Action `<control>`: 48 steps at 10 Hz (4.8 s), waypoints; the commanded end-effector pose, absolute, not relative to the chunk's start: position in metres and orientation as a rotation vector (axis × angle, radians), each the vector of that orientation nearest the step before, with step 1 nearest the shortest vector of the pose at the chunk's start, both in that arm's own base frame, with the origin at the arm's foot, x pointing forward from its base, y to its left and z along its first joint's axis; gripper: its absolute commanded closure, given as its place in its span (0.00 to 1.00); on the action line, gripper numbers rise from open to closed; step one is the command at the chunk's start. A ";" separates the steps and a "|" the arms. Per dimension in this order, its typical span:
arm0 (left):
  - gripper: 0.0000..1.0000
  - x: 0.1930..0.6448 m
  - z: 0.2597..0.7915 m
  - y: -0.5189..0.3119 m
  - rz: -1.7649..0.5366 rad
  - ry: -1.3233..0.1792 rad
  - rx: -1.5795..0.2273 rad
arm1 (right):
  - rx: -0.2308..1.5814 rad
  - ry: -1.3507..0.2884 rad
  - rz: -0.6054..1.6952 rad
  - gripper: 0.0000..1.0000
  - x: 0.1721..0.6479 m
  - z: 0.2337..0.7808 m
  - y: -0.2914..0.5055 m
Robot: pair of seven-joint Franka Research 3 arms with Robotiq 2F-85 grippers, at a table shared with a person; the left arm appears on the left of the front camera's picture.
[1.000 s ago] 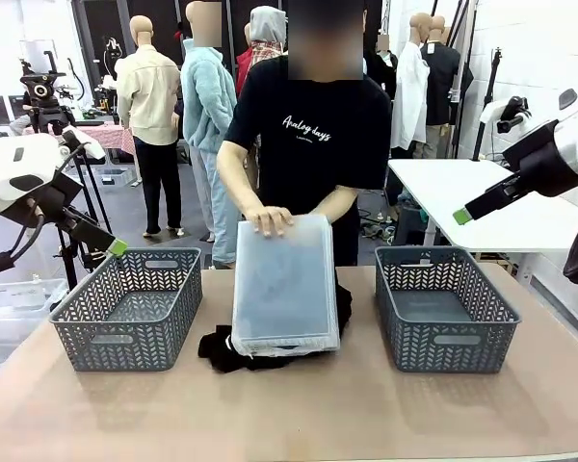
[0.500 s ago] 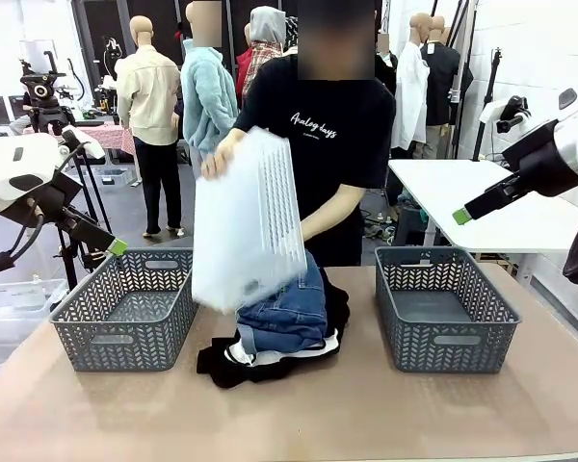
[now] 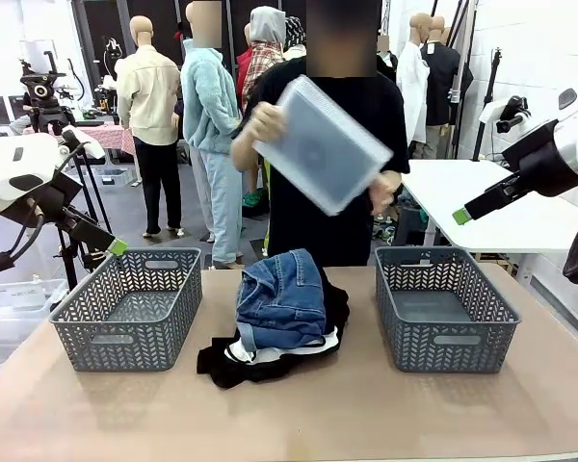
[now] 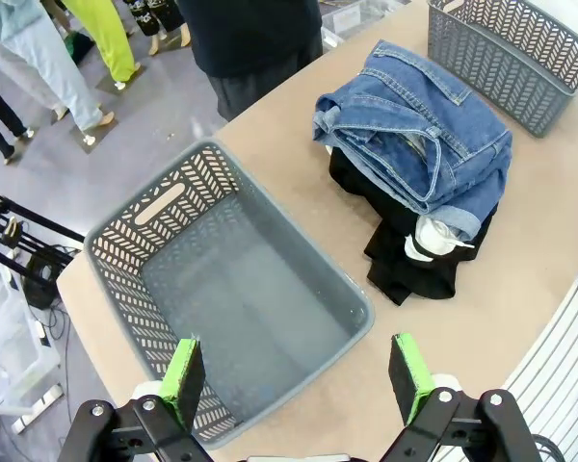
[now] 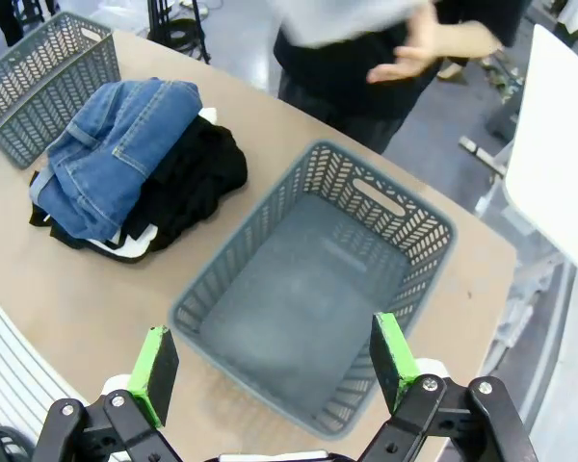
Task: Sort the tops and bottoms.
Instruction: Lift clothes from the center of the table with your left hand.
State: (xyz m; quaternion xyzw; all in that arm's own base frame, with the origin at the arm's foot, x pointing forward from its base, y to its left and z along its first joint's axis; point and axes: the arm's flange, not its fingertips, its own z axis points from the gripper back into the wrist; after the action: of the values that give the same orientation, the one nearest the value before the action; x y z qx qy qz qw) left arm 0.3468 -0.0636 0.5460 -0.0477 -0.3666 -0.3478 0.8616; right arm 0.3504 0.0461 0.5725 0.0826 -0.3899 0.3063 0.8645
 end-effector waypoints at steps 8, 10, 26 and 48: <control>0.00 0.346 0.546 -0.063 -0.730 -0.768 -0.100 | 0.180 -0.817 0.641 0.00 0.350 0.569 0.048; 0.00 0.346 0.546 -0.063 -0.730 -0.768 -0.100 | 0.180 -0.817 0.641 0.00 0.350 0.569 0.048; 0.00 0.346 0.546 -0.063 -0.730 -0.768 -0.100 | 0.180 -0.817 0.641 0.00 0.350 0.569 0.048; 0.00 0.346 0.546 -0.063 -0.730 -0.768 -0.100 | 0.180 -0.817 0.641 0.00 0.350 0.569 0.048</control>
State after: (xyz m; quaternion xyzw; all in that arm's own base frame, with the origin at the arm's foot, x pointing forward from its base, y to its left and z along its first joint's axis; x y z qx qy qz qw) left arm 0.3468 -0.0636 0.5460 -0.0476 -0.3666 -0.3478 0.8616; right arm 0.3504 0.0461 0.5725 0.0826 -0.3899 0.3063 0.8645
